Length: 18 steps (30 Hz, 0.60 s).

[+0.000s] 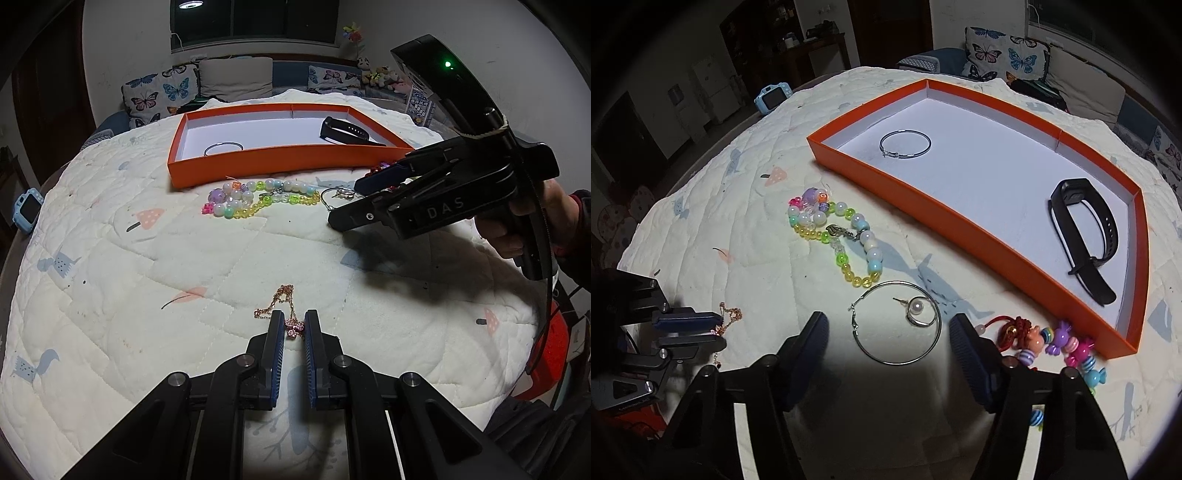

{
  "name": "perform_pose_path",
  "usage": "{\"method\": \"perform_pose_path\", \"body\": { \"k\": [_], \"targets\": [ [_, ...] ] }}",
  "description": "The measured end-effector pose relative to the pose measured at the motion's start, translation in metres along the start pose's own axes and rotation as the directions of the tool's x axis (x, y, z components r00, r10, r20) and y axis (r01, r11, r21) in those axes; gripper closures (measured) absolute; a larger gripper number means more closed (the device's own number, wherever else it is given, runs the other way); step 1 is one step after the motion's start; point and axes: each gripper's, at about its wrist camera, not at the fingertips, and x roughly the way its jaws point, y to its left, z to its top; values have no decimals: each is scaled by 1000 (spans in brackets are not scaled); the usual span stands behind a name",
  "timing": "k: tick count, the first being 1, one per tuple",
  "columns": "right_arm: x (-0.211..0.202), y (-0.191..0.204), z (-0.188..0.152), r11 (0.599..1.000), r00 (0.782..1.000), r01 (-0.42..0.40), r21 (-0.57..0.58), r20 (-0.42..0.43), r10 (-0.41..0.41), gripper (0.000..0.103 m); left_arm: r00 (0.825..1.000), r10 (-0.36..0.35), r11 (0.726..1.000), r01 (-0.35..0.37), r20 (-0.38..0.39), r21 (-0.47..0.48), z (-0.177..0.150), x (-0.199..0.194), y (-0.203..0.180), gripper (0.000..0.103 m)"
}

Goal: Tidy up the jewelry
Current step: 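Close the right tool on the silver hoop earring with the pearl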

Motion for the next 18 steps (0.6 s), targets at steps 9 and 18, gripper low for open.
{"method": "perform_pose_path", "body": {
  "k": [9, 18],
  "targets": [
    [-1, -4, 2, 1000, 1000, 3, 14, -4, -3, 48, 1000, -12, 1000, 12, 8, -14, 0, -2, 2, 92],
    [-16, 1, -2, 999, 999, -12, 46, 40, 10, 49, 998, -31, 999, 33, 48, -36, 7, -17, 6, 92]
  ]
}}
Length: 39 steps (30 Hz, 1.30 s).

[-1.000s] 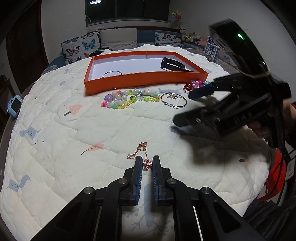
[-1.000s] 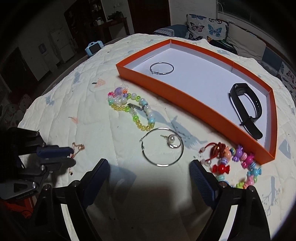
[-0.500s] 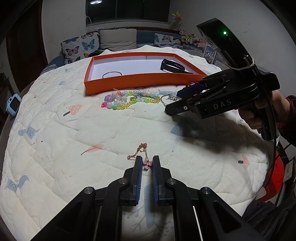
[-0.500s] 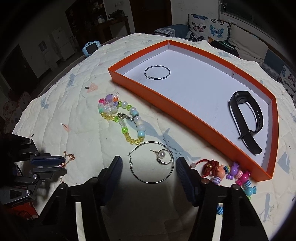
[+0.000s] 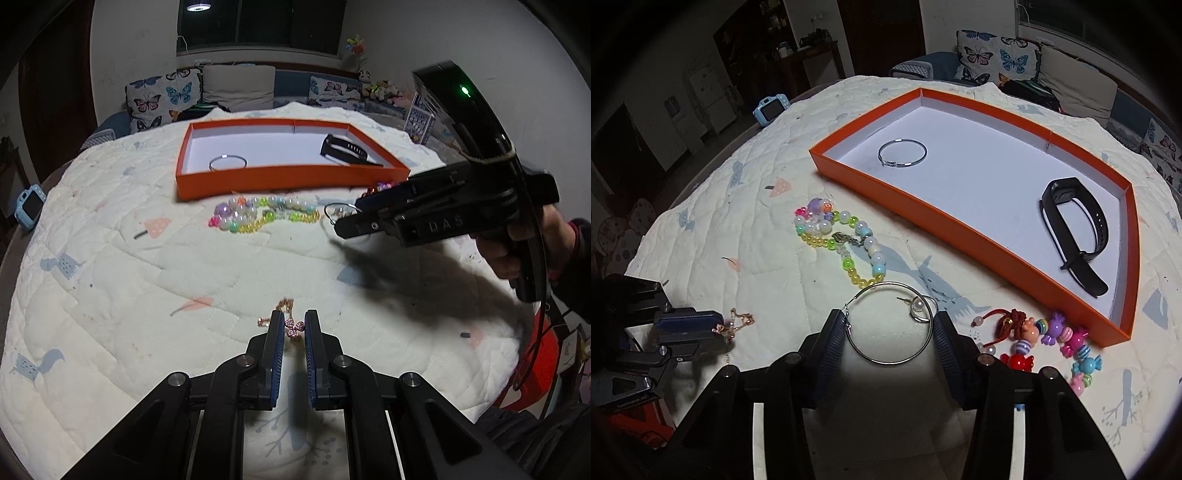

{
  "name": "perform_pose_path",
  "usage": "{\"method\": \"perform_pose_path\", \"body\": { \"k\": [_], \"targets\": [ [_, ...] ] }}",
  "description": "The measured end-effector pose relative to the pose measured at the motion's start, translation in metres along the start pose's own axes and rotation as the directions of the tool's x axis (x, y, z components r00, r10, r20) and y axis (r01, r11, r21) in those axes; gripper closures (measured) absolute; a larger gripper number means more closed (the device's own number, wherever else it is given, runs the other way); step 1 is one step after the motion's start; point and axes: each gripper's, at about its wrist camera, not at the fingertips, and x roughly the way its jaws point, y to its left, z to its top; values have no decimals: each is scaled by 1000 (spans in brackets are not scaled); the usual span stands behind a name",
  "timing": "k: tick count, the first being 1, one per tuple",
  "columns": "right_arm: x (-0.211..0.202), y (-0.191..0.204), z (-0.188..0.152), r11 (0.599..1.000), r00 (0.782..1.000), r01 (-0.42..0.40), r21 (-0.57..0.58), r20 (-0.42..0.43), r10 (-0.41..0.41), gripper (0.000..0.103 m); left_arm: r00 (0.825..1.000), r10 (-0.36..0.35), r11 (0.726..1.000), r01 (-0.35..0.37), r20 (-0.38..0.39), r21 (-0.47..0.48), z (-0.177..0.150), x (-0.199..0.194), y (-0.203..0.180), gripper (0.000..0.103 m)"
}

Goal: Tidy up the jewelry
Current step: 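Close the right tool on the silver hoop earring with the pearl, then carry the chain bracelet and pearl hoop into the orange tray and release both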

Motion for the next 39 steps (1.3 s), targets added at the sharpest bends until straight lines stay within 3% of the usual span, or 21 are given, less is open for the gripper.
{"method": "perform_pose_path", "body": {
  "k": [12, 28, 35, 39],
  "targets": [
    [-43, -4, -1, 999, 995, 16, 45, 95, -21, 49, 994, -16, 1000, 14, 106, 27, 45, -36, -1, 92],
    [-84, -26, 28, 995, 975, 73, 65, 204, -85, 49, 964, -41, 998, 25, 261, 65, 170, -87, 15, 92],
    [-90, -42, 46, 993, 965, 91, 75, 240, -107, 49, 950, -7, 994, -27, 313, 106, 226, -96, 19, 92],
    [-83, -51, 55, 991, 962, 97, 91, 247, -116, 49, 953, 14, 993, -49, 304, 108, 243, -83, 25, 92]
  ]
}}
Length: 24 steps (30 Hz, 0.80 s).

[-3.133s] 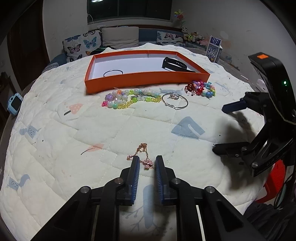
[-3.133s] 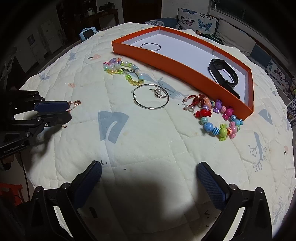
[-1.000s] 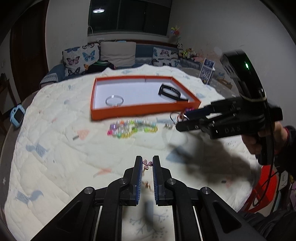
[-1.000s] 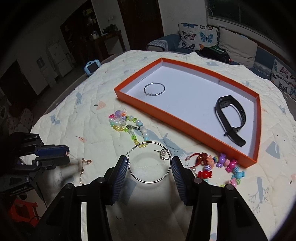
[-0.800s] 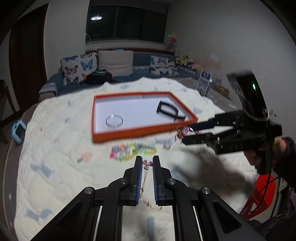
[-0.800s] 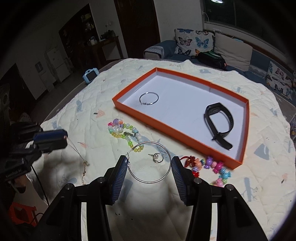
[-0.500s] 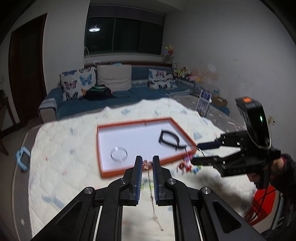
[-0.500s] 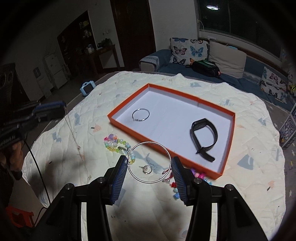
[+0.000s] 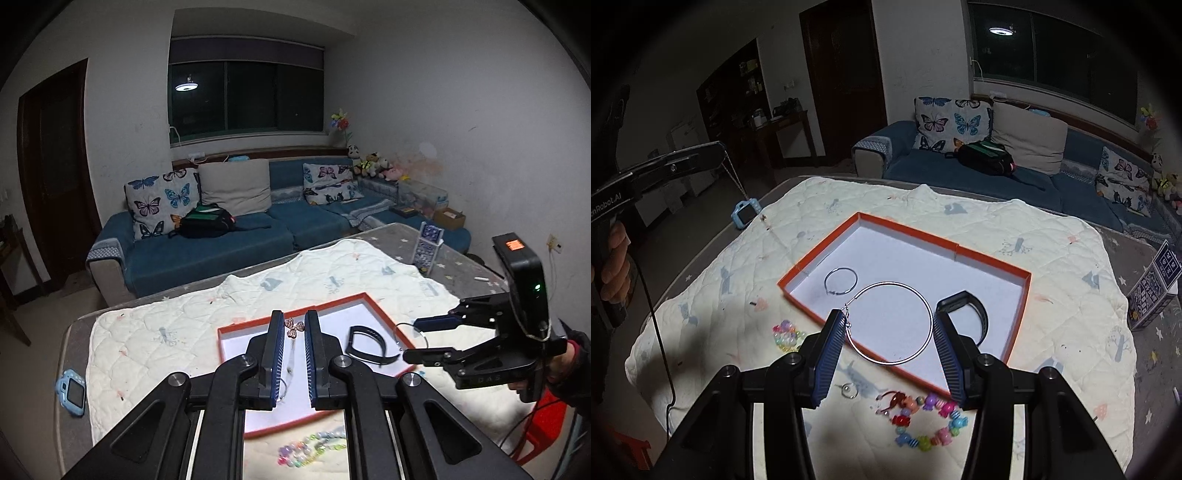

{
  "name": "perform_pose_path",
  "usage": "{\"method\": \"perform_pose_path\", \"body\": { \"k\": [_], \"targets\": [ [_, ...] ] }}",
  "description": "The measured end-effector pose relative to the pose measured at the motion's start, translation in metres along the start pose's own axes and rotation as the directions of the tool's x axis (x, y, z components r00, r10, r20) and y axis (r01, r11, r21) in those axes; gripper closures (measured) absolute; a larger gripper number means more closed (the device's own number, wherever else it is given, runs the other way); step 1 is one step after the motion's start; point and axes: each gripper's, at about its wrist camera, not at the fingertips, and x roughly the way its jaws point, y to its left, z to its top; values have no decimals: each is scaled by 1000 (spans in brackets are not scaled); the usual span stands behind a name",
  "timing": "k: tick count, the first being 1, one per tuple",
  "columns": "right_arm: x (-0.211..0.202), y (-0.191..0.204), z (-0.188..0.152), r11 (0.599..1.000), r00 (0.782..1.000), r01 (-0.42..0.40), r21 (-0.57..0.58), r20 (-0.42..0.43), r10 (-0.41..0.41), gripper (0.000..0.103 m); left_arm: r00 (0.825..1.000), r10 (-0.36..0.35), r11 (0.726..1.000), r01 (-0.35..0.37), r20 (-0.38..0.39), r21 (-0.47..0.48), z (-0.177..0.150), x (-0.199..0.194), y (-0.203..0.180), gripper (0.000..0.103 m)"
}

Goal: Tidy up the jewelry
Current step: 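Carry the chain bracelet and pearl hoop into the orange tray and release both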

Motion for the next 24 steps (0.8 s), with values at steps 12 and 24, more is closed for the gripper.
{"method": "perform_pose_path", "body": {
  "k": [12, 24],
  "targets": [
    [22, -10, -3, 1000, 999, 1, 26, -32, 0, 49, 995, -16, 999, 11, -95, -52, -30, 59, 18, 92],
    [40, -10, -5, 999, 998, 8, 35, -60, -6, 48, 992, -7, 999, 2, -127, -39, -39, 73, 24, 92]
  ]
}}
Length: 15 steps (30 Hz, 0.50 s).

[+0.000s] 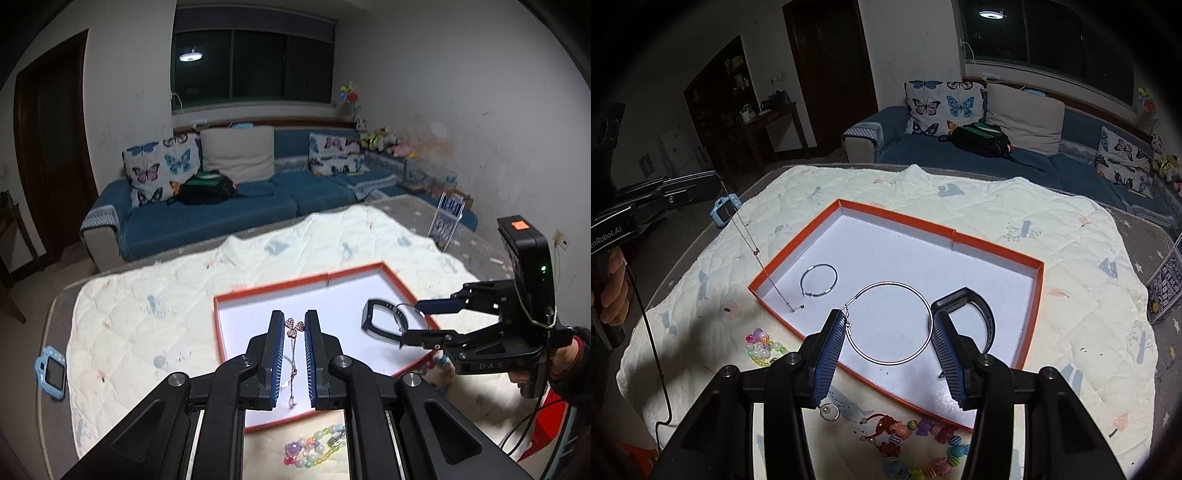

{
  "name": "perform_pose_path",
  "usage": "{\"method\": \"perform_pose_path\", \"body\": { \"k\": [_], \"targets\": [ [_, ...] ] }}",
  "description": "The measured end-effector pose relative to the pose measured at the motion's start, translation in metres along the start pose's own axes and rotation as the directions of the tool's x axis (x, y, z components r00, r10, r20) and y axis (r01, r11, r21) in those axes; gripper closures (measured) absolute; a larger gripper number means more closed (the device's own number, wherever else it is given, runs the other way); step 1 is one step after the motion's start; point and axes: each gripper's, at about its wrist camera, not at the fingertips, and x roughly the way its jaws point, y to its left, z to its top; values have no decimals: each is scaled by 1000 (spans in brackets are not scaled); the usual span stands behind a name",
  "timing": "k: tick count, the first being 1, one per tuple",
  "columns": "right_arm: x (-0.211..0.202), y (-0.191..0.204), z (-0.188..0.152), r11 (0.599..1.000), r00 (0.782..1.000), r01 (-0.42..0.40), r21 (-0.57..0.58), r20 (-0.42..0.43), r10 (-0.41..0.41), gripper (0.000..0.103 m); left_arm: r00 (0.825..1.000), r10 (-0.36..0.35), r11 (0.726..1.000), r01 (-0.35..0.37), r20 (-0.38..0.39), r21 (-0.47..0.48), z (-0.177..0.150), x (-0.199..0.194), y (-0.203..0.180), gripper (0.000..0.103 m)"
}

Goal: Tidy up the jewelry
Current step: 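Carry the chain bracelet and pearl hoop into the orange tray and release both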

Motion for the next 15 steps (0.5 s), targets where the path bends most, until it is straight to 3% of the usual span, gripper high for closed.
{"method": "perform_pose_path", "body": {
  "k": [15],
  "targets": [
    [39, -9, -17, 999, 993, -28, 40, -112, 33, 48, 980, -27, 999, 22, -196, -26, -47, 76, 8, 92]
  ]
}}
